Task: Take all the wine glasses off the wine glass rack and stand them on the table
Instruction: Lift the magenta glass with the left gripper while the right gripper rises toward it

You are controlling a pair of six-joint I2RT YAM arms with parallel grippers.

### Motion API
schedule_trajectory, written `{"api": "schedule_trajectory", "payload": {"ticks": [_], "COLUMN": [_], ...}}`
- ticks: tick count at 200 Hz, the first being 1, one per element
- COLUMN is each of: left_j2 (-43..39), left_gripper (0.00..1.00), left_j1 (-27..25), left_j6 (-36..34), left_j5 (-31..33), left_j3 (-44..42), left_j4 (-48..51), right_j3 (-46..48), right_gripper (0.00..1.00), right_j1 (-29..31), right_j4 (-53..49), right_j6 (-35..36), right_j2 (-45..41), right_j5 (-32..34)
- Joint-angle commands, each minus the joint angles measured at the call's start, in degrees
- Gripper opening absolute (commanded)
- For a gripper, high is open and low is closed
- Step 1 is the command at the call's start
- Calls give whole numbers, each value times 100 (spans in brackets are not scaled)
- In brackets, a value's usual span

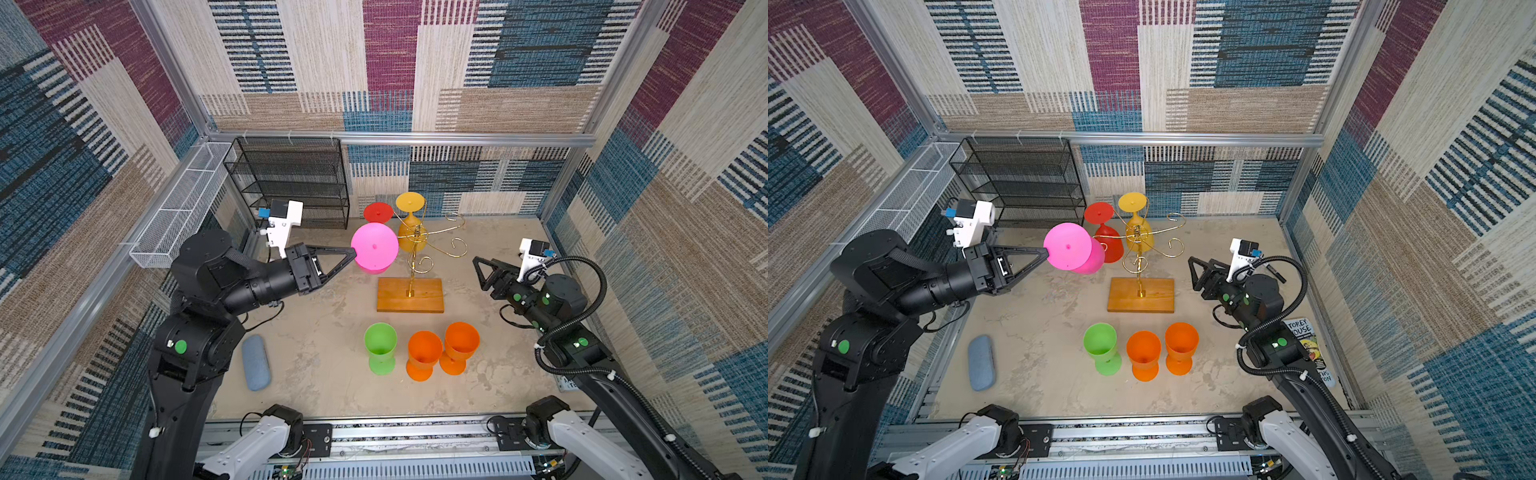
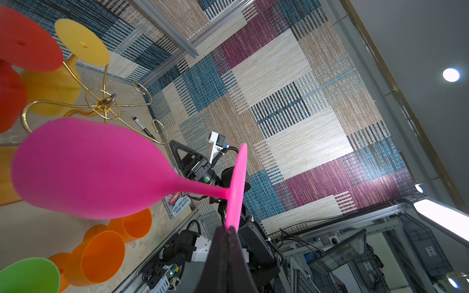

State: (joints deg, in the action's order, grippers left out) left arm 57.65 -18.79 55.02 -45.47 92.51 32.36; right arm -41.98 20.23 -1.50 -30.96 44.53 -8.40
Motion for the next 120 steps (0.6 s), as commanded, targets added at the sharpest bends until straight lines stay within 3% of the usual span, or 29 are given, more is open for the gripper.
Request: {"api": "schedule_trajectory", "payload": {"ticks": [1, 64, 120], "left_j2": [194, 696, 1073], "left_gripper": [0, 0, 0], "left_j1": [-2, -237, -819], "left_j6": [462, 1839, 2567], "left_j5": [-331, -547, -401], "left_j3": [49, -438, -852], "left_j4": [-1229, -3590, -5047], "right_j3": [3, 218, 695], "right_gripper": [73, 73, 71], "right_j1": [5, 3, 7], "right_j4": [493, 1536, 3656], "right_j6": [110, 165, -50], "right_j2": [-147, -495, -371], "right_j5": [-310, -1009, -1891]}}
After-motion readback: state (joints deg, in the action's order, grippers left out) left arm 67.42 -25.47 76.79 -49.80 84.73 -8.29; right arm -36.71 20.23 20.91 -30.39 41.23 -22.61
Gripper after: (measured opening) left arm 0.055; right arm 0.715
